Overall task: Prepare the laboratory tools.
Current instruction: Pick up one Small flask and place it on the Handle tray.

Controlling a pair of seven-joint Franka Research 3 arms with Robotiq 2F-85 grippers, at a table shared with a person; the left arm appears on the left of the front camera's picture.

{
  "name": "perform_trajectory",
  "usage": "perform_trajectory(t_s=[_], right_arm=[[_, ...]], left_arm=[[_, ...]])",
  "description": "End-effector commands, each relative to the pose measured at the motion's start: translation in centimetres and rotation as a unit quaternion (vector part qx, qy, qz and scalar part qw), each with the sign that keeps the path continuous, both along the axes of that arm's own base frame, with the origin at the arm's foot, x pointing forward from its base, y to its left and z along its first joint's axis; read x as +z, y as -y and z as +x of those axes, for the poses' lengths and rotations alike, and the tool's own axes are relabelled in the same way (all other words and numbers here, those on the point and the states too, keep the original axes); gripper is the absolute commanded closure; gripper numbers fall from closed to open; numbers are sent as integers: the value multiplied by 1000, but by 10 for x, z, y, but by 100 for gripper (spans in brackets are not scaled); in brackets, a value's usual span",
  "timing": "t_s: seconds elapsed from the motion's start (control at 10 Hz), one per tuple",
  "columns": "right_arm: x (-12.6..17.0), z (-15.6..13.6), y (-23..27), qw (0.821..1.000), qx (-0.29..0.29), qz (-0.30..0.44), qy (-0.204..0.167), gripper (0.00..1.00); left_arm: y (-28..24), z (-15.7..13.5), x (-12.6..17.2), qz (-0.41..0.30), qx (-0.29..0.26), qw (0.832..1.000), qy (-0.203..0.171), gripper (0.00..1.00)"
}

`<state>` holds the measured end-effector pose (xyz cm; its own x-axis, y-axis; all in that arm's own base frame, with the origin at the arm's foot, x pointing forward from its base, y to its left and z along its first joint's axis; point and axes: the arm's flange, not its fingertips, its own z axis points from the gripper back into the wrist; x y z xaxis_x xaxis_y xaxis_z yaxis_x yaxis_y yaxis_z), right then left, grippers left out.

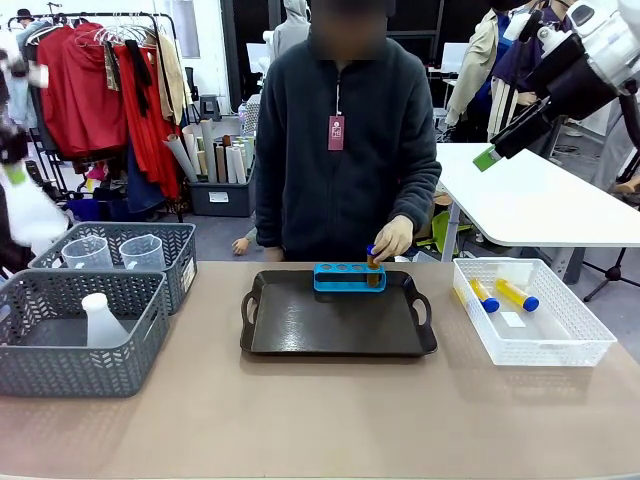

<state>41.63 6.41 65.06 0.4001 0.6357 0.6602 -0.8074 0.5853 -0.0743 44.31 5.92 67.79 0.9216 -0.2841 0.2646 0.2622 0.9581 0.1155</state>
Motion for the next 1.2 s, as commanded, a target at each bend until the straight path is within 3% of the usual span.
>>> perform_trajectory(t_s=[0.0,0.2,0.5,0.6,1.1], right_arm=[[1,-1,1,1000,4,5,-1,0],[1,-1,1,1000,4,5,-1,0],[1,-1,1,1000,4,5,-1,0],[1,-1,1,1000,4,5,-1,0],[1,-1,1,1000,4,5,-1,0]], left_arm=[[6,8,49,-31,-60,997,25,100],[20,0,86,-18,-102,994,36,100],[30,-9,100,-35,-156,987,31,100],[35,-9,96,-20,-117,992,37,100],[35,-9,96,-20,-117,992,37,100]])
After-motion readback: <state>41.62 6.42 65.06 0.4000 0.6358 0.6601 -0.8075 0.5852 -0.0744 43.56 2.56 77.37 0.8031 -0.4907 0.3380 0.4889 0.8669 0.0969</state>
